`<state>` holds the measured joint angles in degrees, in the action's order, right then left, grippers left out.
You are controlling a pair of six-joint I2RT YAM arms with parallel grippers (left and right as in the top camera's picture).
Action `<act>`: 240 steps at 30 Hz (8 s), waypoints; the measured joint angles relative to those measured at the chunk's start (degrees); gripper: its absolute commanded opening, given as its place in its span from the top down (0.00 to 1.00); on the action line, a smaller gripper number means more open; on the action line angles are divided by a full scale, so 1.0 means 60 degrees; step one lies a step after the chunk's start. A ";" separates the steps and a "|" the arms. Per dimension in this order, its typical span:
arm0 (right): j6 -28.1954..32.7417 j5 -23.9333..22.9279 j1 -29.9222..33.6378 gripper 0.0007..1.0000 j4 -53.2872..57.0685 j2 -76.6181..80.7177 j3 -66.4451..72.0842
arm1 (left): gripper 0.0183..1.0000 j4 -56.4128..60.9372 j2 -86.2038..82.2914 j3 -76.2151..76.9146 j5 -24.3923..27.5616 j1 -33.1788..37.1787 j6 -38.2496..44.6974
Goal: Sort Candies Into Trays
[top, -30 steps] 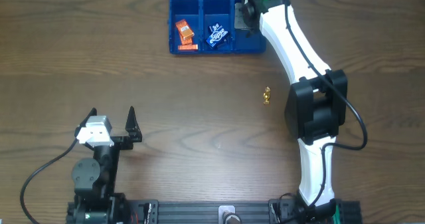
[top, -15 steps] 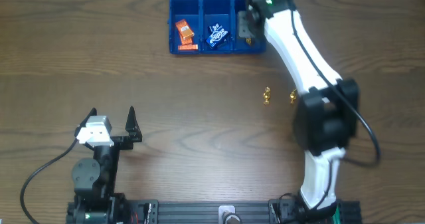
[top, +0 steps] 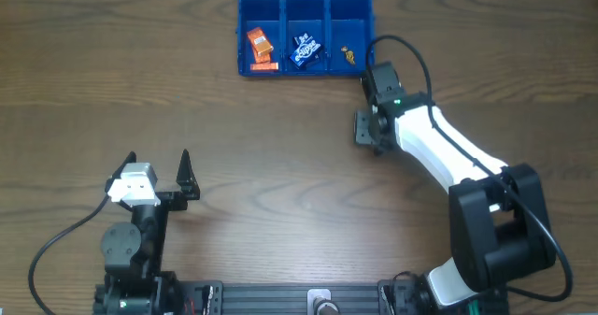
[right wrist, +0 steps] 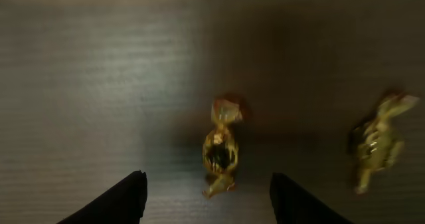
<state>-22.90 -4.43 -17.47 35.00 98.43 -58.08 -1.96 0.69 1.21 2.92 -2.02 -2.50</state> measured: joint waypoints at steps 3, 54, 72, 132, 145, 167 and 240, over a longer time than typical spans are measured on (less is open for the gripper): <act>-0.0033 0.0073 0.0000 0.38 -0.0138 0.0058 0.0138 | 0.00 0.0000 0.0000 0.0000 0.0000 0.0000 0.0000; 0.0943 -0.1326 -0.0521 0.82 0.2288 0.0831 -0.8222 | 0.00 -0.0004 -0.0007 0.0000 -0.0004 0.0000 -0.0004; 0.1264 -0.0725 0.0011 0.44 0.2142 0.4197 -0.8867 | 0.00 0.0000 -0.0007 0.0000 0.0000 0.0000 -0.0004; -0.0160 -0.0011 0.2444 0.82 -0.0976 0.0321 0.0714 | 0.00 -0.0004 -0.0011 0.0000 -0.0004 0.0000 0.0000; -0.0098 -0.0390 0.0251 0.82 0.0481 -0.2652 -0.0379 | 0.00 0.0000 -0.0011 0.0000 0.0000 0.0000 -0.0004; 0.1698 -0.0328 0.0142 0.80 0.2871 0.5209 -1.0116 | 0.00 -0.0004 -0.0007 0.0000 0.0000 0.0000 0.0000; 0.3687 0.1494 0.2521 0.00 -0.5136 -1.6323 0.9555 | 0.00 -0.0004 -0.0007 0.0000 -0.0004 0.0000 0.0000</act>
<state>-0.78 4.54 -2.35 4.19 0.49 -0.75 -1.98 0.64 1.21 2.90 -2.02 -2.50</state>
